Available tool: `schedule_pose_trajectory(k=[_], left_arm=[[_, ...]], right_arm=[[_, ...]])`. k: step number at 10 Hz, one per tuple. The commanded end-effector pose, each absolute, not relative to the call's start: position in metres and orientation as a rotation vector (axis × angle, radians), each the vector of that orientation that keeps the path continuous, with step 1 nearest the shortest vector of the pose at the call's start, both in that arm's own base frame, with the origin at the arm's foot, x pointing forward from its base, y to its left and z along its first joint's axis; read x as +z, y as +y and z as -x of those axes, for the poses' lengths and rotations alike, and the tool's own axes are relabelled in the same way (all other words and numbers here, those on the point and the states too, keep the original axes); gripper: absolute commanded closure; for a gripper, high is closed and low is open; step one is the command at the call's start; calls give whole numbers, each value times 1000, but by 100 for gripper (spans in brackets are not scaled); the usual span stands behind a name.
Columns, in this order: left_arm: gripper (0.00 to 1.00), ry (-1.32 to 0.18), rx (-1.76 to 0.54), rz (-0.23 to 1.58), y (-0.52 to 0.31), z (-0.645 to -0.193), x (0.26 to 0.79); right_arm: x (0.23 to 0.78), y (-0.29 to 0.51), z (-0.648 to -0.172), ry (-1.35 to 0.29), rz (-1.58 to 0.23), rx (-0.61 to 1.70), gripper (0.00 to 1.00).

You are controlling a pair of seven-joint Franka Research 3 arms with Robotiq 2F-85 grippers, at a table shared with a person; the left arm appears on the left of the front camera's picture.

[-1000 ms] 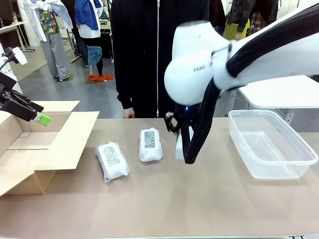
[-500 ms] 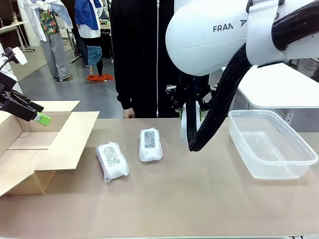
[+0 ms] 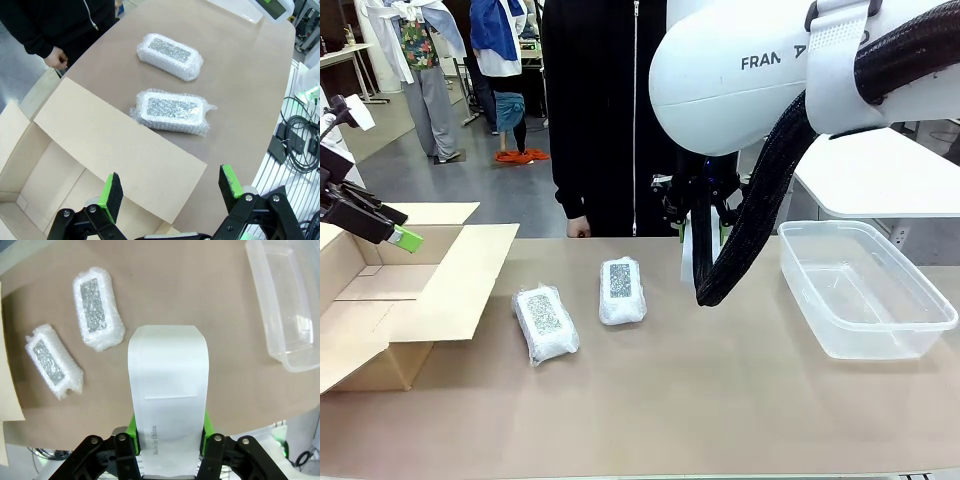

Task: Separate and place wrapped and unwrapped clocks.
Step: If the picked Digital clock is wrapped, place it in the Package Box ; if not, place it in the Organizing box.

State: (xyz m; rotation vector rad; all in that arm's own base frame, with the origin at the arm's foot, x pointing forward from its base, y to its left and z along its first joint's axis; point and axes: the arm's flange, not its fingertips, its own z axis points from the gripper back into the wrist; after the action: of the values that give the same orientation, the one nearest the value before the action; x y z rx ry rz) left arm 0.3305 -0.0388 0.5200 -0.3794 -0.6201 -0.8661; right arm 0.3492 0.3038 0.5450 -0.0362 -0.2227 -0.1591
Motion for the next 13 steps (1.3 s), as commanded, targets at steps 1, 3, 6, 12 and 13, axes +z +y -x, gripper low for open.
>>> schedule_pose_trajectory(k=[1,3,6,12,13], left_arm=[[0,-628,-875,396,-38,-332,519],[0,-628,-875,396,-38,-332,519],[0,-628,-875,396,-38,-332,519],[0,-628,-875,396,-38,-332,519],[0,-628,-875,396,-38,-332,519]], right_arm=[[545,303,-351,-216,29,-150,86],[545,303,-351,-216,29,-150,86],[545,303,-351,-216,29,-150,86],[579,200,-388,-36,27,-138,50],[577,170,-403,-16,41,-136,50]])
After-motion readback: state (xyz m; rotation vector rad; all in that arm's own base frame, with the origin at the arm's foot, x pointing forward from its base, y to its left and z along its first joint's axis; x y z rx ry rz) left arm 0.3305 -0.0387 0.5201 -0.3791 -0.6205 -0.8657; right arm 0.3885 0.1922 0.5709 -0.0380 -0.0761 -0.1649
